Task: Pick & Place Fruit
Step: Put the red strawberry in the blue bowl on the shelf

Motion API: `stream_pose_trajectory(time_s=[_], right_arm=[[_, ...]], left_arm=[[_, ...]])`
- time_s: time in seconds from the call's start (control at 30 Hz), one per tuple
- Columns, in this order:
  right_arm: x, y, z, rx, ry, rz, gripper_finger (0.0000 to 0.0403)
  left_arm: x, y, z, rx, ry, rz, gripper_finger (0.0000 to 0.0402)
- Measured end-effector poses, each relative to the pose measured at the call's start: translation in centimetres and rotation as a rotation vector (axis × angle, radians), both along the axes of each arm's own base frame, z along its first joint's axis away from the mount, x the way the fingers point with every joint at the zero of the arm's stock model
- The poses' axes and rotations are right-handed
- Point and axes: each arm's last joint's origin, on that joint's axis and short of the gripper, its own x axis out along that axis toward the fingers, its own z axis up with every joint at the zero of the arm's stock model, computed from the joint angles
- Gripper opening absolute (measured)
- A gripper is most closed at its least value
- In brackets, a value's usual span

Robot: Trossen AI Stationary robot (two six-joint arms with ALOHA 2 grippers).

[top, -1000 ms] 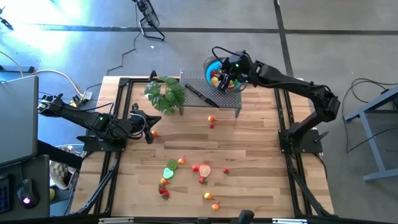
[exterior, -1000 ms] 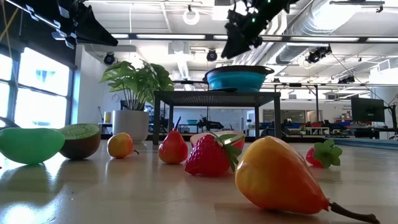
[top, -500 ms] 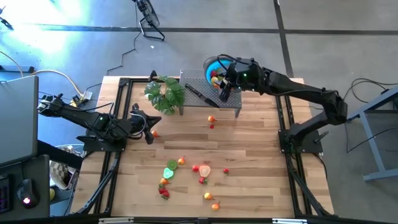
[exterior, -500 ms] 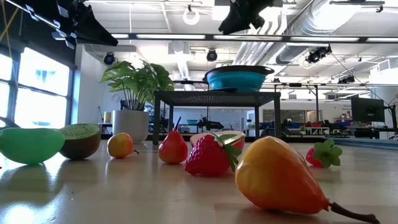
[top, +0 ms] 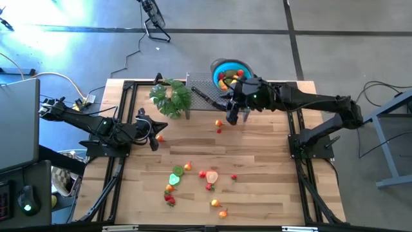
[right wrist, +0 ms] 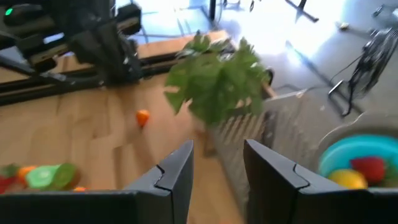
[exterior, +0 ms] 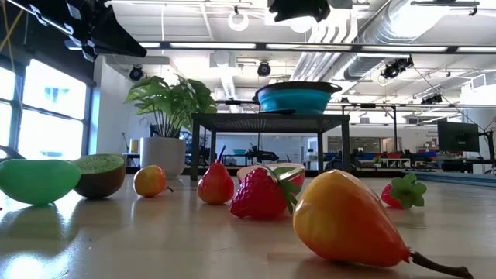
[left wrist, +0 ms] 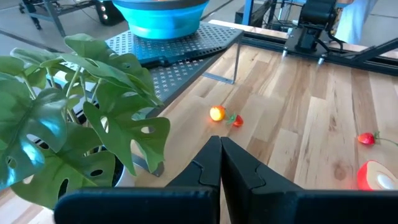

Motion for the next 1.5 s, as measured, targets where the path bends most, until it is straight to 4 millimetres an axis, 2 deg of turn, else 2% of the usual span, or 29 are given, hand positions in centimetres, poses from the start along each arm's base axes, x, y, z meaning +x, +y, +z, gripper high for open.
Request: stream_pose_trajectory(time_s=[0.2, 0.47, 0.8, 1.0, 1.2, 1.3, 1.5], right_arm=[[-0.1, 2.5, -0.6, 0.108, 0.048, 0.022, 0.0132], [-0.2, 6.8, -0.8, 0.225, 0.042, 0.092, 0.0132], [-1.2, 12.2, -0.7, 0.317, -0.016, 0.016, 0.0132], [-2.2, 15.1, -0.6, 0.394, -0.045, 0.003, 0.0133], [-3.1, 17.0, -0.6, 0.400, -0.052, 0.031, 0.0133], [-3.3, 17.6, -0.6, 0.400, -0.048, 0.052, 0.0133], [-3.5, 17.8, -0.6, 0.400, -0.046, 0.062, 0.0133]], left_arm=[[0.0, 0.0, 0.0, 0.000, 0.000, 0.000, 0.0000], [0.0, 0.0, 0.0, 0.000, 0.000, 0.000, 0.0000], [0.0, 0.0, 0.0, -0.024, -0.012, 0.008, 0.0000], [0.0, 0.0, 0.1, -0.099, -0.060, 0.031, 0.0000], [0.3, -0.1, 0.9, -0.165, -0.169, 0.036, 0.0000], [0.3, -0.1, 1.4, -0.118, -0.185, 0.008, 0.0000], [-1.2, 0.1, 2.6, -0.052, -0.221, -0.126, 0.0000]])
